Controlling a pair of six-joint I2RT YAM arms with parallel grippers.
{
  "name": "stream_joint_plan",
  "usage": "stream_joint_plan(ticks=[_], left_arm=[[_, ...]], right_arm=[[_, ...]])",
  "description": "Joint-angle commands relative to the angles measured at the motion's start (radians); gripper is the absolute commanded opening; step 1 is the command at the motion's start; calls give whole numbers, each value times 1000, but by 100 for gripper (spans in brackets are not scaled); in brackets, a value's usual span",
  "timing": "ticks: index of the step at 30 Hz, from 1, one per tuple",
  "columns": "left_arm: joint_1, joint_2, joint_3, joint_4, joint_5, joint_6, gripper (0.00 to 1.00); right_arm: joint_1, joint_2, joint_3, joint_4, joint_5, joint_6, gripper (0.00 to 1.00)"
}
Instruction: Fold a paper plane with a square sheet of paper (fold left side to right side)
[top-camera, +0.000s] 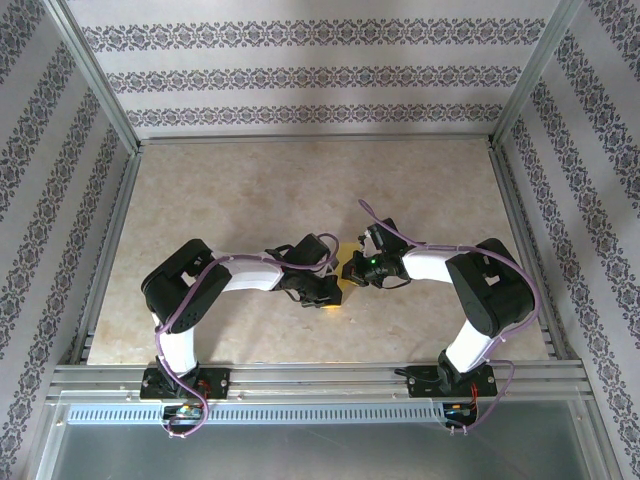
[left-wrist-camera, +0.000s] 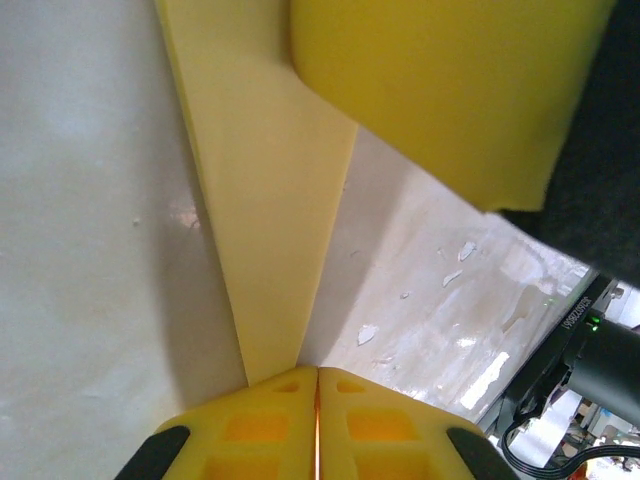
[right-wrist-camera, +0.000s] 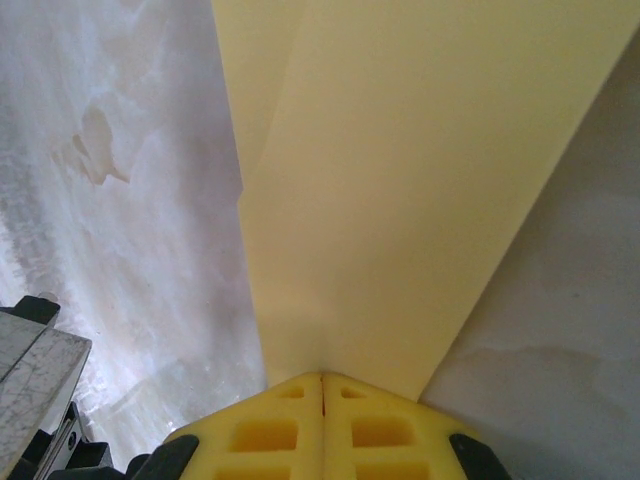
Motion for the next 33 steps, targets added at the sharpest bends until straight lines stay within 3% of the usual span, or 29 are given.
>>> stream_joint_plan(ticks=[1,19,27,33], left_arm=[[-40,-14,-39,-131,21,8,9],[-40,-63,-53,-109,17,-3,9],[42,-225,-69,-77,0,-13,9],[58,-175,-25,-97,14,20,8]], right_arm=[[4,55,-30,-118,122,-23,0],[8,45,-26,-119,116,-18,0],[16,-10,-62,-60,110,49,0],[33,-23,-58,-55,126,68,0]])
